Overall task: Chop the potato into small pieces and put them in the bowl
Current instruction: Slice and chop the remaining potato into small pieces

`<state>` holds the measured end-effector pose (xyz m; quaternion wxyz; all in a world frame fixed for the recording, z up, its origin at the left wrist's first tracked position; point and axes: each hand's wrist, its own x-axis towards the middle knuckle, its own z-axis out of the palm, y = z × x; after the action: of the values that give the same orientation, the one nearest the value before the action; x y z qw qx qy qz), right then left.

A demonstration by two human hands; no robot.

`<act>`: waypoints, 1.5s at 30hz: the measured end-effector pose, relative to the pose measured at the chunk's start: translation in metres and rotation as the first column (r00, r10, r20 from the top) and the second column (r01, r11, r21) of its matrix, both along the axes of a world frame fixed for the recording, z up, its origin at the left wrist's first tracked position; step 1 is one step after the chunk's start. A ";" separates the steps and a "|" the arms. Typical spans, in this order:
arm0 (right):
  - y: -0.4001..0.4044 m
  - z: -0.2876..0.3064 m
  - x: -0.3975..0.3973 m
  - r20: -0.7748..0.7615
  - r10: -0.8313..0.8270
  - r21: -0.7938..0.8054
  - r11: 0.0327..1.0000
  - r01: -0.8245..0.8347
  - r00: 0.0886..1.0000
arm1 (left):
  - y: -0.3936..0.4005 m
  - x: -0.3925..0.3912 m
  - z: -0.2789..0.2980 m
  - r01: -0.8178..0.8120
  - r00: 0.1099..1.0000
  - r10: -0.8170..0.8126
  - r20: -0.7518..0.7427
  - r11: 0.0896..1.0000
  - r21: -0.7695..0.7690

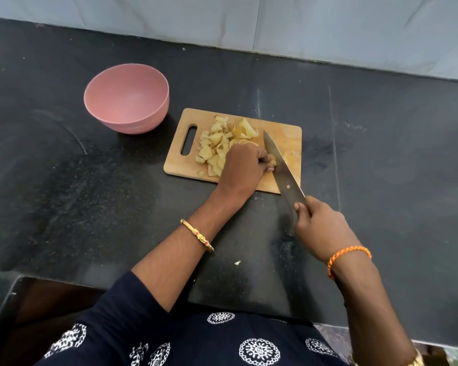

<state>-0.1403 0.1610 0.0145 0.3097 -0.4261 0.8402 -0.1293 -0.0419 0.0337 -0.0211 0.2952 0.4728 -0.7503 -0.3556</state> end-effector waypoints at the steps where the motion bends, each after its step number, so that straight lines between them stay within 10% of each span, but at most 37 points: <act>1: 0.003 0.002 0.001 -0.005 -0.024 -0.043 0.999 0.024 1.000 | 0.000 -0.001 0.000 0.004 1.000 -0.004 0.022 1.000 -0.014; 45: -0.003 -0.006 0.006 -0.064 -0.048 -0.187 0.982 0.035 0.997 | -0.003 0.003 -0.005 0.066 0.995 -0.059 0.076 0.993 -0.098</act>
<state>-0.1348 0.1578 0.0087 0.2368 -0.4395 0.8433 -0.1988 -0.0387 0.0305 -0.0261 0.2799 0.4463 -0.7919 -0.3088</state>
